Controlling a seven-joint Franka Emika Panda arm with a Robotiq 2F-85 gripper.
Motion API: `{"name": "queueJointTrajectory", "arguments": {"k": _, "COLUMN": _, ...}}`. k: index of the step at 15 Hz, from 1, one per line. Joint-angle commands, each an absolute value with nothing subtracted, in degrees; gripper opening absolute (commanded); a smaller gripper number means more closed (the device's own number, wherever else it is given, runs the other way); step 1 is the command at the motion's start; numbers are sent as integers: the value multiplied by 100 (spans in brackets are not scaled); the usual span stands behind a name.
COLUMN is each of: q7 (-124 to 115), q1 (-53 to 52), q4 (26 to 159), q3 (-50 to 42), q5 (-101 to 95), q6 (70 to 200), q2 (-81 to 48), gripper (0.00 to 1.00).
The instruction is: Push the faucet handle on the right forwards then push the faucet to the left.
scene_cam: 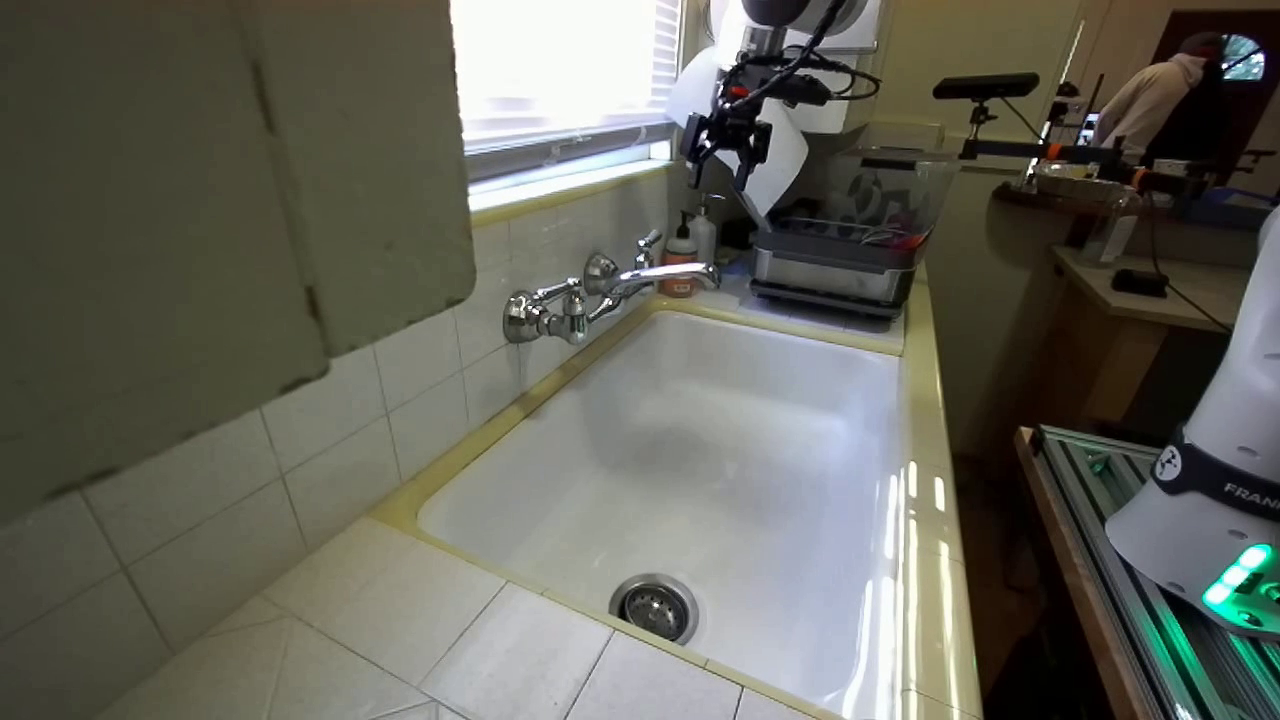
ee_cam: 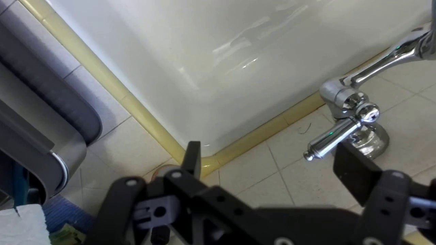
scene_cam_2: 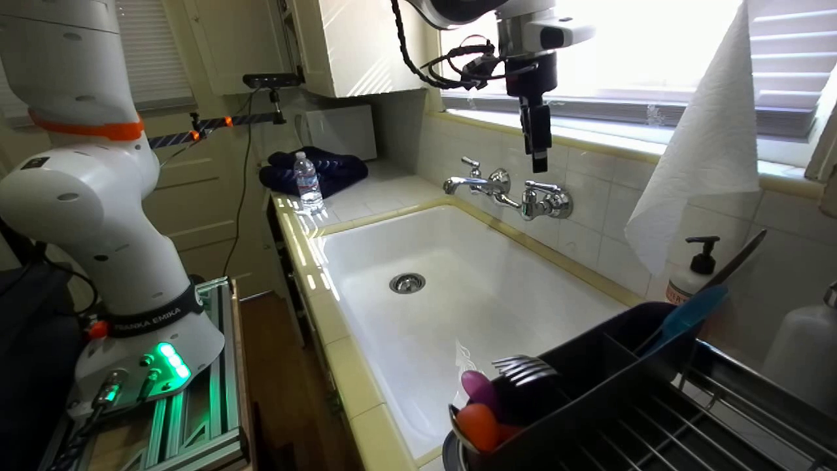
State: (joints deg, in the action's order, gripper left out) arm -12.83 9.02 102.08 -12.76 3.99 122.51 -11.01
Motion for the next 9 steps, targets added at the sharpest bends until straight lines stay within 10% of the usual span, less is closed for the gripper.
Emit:
{"name": "queueJointTrajectory", "arguments": {"k": 1, "q7": -1592, "q1": 998, "q4": 9901, "q3": -1208, "q5": 630, "q6": 12271, "q2": -1451, "gripper": 100}}
{"name": "queueJointTrajectory", "arguments": {"k": 9, "q7": -1803, "q1": 1037, "q4": 9572, "q3": -1141, "q5": 997, "q6": 12403, "q2": -1963, "gripper": 100}}
